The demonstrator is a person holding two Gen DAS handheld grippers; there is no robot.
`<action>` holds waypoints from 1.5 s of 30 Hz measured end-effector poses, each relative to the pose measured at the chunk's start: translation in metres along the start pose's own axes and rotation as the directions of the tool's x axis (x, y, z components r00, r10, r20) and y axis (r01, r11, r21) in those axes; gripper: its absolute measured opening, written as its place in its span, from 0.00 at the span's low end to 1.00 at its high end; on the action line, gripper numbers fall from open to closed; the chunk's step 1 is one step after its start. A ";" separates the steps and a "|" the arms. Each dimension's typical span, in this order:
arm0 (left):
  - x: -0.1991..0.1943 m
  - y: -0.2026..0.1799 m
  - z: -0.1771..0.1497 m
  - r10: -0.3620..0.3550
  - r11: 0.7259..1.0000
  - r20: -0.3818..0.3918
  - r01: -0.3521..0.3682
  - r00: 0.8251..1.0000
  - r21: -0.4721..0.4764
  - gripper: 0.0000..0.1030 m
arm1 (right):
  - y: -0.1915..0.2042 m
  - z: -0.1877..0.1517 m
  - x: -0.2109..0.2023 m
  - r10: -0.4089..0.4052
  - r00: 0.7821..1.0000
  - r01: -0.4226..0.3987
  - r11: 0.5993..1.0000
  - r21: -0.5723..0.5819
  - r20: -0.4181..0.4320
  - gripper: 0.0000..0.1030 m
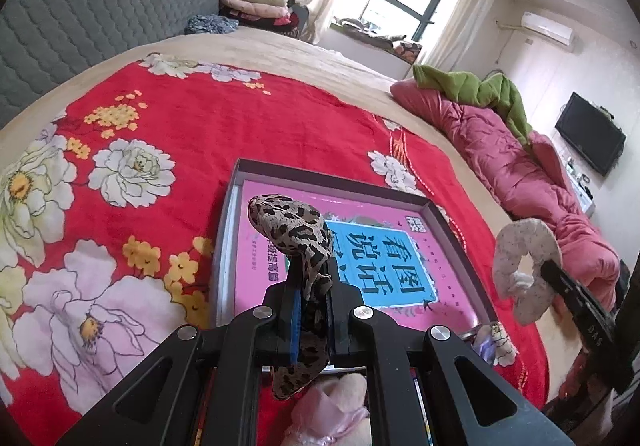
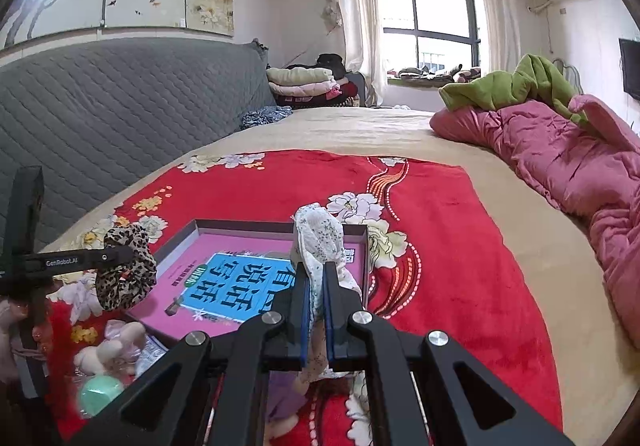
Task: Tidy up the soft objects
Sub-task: 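Lift both scrunchies and carry them over the pink box with both tools, then lower both scrunchies onto the book in the box and open both tools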
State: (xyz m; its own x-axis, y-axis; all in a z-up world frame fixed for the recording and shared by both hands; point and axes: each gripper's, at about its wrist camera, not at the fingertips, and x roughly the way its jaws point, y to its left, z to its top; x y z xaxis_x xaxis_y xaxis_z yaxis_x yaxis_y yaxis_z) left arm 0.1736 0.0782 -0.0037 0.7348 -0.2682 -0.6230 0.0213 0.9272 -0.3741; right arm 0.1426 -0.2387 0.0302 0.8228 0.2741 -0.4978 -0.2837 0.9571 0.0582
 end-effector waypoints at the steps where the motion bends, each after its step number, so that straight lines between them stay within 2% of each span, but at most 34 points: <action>1: 0.003 0.000 0.000 -0.002 1.000 -0.006 0.002 1.000 -0.002 0.09 | 0.001 0.001 0.003 -0.007 1.000 0.007 1.000 -0.007 0.002 0.06; 4: 0.011 0.001 0.001 -0.014 1.000 -0.024 0.014 1.000 -0.008 0.09 | 0.002 0.003 0.011 -0.032 0.999 0.032 0.999 -0.031 0.003 0.06; 9: 0.020 0.001 0.002 -0.019 1.000 -0.043 0.019 0.999 -0.001 0.09 | 0.016 -0.002 0.029 -0.101 0.994 0.097 0.986 -0.137 -0.028 0.06; 13: 0.030 0.004 0.002 -0.014 1.000 -0.071 0.014 0.997 -0.013 0.09 | 0.027 -0.013 0.050 -0.110 0.988 0.085 0.975 -0.206 -0.111 0.06; 17: 0.036 0.007 0.000 -0.007 1.000 -0.096 0.005 0.995 -0.022 0.09 | 0.034 -0.028 0.067 -0.069 0.977 0.026 0.977 -0.211 -0.203 0.06; 21: 0.040 0.008 0.000 -0.009 1.000 -0.112 0.006 0.994 -0.022 0.09 | 0.035 -0.035 0.073 0.007 0.968 -0.049 0.986 -0.161 -0.252 0.06; 25: 0.042 0.007 -0.002 -0.012 1.000 -0.123 0.010 0.992 -0.019 0.09 | 0.034 -0.037 0.077 0.056 0.959 -0.090 0.990 -0.108 -0.278 0.07; 29: 0.043 0.007 -0.002 -0.015 1.000 -0.130 0.012 0.991 -0.021 0.09 | 0.029 -0.037 0.078 0.104 0.950 -0.122 0.992 -0.043 -0.295 0.16; 31: 0.043 0.008 -0.002 -0.012 1.000 -0.131 0.009 0.991 -0.023 0.09 | 0.026 -0.036 0.077 0.121 0.948 -0.131 0.991 -0.015 -0.295 0.35; 32: 0.044 0.008 -0.003 -0.014 1.000 -0.135 0.010 0.991 -0.025 0.09 | 0.024 -0.036 0.076 0.128 0.947 -0.134 0.991 -0.001 -0.293 0.39; 38: 0.046 0.009 -0.004 -0.008 1.000 -0.147 0.004 0.989 -0.026 0.09 | 0.019 -0.028 0.066 0.128 0.962 -0.127 0.992 0.020 -0.242 0.42; 42: 0.047 0.010 -0.003 -0.005 1.000 -0.151 0.000 0.989 -0.028 0.10 | 0.014 -0.021 0.056 0.143 0.973 -0.135 0.989 0.052 -0.183 0.49; 45: 0.051 0.011 -0.003 -0.007 0.999 -0.170 0.001 0.985 -0.035 0.12 | 0.010 -0.019 0.055 0.132 0.977 -0.122 0.990 0.064 -0.168 0.51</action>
State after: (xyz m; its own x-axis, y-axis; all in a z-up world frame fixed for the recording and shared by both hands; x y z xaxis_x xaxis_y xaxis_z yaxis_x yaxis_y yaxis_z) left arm 0.2092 0.0744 -0.0417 0.6091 -0.3148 -0.7279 -0.0024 0.9171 -0.3986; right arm 0.1757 -0.2155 -0.0137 0.6838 0.3781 -0.6241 -0.3499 0.9205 0.1743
